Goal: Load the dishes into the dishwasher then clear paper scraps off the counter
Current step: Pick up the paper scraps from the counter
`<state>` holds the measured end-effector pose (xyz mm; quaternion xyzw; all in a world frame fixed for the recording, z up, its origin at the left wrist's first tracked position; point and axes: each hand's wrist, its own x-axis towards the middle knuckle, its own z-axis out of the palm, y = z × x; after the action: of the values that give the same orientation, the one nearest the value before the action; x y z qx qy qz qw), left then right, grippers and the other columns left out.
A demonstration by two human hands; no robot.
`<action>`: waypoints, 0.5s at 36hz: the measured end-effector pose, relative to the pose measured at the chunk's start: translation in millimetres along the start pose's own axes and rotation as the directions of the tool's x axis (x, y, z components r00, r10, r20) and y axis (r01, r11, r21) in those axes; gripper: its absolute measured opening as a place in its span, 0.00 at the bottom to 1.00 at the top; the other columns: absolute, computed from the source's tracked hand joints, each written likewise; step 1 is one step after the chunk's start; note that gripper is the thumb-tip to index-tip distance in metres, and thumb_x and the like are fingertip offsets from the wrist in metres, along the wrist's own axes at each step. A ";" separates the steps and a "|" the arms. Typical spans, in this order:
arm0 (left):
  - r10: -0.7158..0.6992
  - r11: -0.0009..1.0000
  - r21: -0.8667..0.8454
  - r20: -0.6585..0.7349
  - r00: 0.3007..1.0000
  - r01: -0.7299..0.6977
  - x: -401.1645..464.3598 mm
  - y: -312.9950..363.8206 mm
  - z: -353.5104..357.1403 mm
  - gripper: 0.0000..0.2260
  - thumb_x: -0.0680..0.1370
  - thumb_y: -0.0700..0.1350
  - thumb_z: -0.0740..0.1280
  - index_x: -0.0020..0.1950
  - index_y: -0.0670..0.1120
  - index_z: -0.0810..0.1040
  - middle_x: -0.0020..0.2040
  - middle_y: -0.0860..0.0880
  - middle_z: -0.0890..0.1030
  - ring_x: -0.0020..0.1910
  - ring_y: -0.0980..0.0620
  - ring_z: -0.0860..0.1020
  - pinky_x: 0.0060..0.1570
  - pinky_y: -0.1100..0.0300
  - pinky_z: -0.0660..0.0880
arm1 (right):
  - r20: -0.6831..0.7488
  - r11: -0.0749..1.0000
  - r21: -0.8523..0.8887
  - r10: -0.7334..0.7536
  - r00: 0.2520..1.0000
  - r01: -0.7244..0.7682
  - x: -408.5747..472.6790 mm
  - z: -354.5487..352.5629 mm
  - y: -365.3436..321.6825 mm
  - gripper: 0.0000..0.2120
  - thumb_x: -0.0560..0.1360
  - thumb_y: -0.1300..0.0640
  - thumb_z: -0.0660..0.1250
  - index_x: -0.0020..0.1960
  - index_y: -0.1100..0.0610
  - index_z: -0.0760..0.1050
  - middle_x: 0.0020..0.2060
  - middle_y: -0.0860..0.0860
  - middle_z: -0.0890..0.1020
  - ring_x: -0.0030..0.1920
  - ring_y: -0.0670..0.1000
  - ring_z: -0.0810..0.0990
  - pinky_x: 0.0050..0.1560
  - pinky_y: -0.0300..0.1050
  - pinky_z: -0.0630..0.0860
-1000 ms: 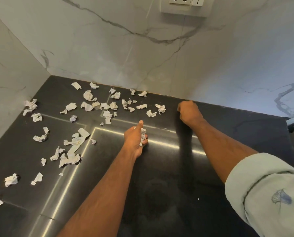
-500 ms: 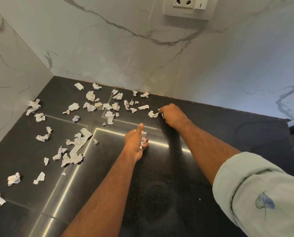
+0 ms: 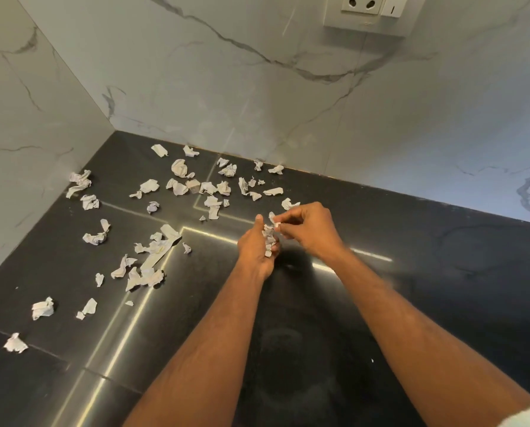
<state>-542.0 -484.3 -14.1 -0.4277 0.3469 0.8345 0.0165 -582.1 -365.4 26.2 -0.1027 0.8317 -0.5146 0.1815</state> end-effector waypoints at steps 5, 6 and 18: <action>-0.034 0.993 -0.117 -0.088 0.996 0.023 2.9 -1.1 -0.2 0.21 0.80 0.52 0.68 0.60 0.35 0.78 0.53 0.36 0.82 0.50 0.43 0.84 0.42 0.51 0.83 | 0.022 0.951 -0.258 -0.171 0.985 0.171 -29.1 38.6 -2.3 0.11 0.79 0.60 0.66 0.56 0.51 0.85 0.47 0.48 0.87 0.46 0.45 0.84 0.51 0.44 0.80; -0.026 0.994 -0.109 -0.110 0.994 0.014 4.2 -0.5 -3.6 0.18 0.81 0.52 0.67 0.54 0.36 0.79 0.47 0.38 0.82 0.44 0.46 0.84 0.38 0.55 0.82 | 0.056 0.946 -0.263 -0.182 0.982 0.190 -34.3 45.6 -2.9 0.12 0.81 0.57 0.62 0.57 0.51 0.84 0.46 0.47 0.86 0.44 0.43 0.83 0.47 0.42 0.78; 0.000 0.999 -0.052 0.007 1.000 0.001 -3.5 -5.4 -5.9 0.10 0.80 0.48 0.67 0.49 0.42 0.81 0.42 0.43 0.83 0.40 0.47 0.83 0.46 0.52 0.80 | -0.009 0.935 -0.355 -0.010 1.000 0.006 -11.7 31.3 -14.0 0.09 0.66 0.61 0.77 0.34 0.50 0.79 0.31 0.45 0.81 0.34 0.43 0.81 0.41 0.46 0.82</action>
<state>-534.0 -482.8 -16.9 -0.4251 0.3248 0.8448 0.0066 -558.9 -393.1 28.4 -0.1345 0.9114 -0.3573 0.1535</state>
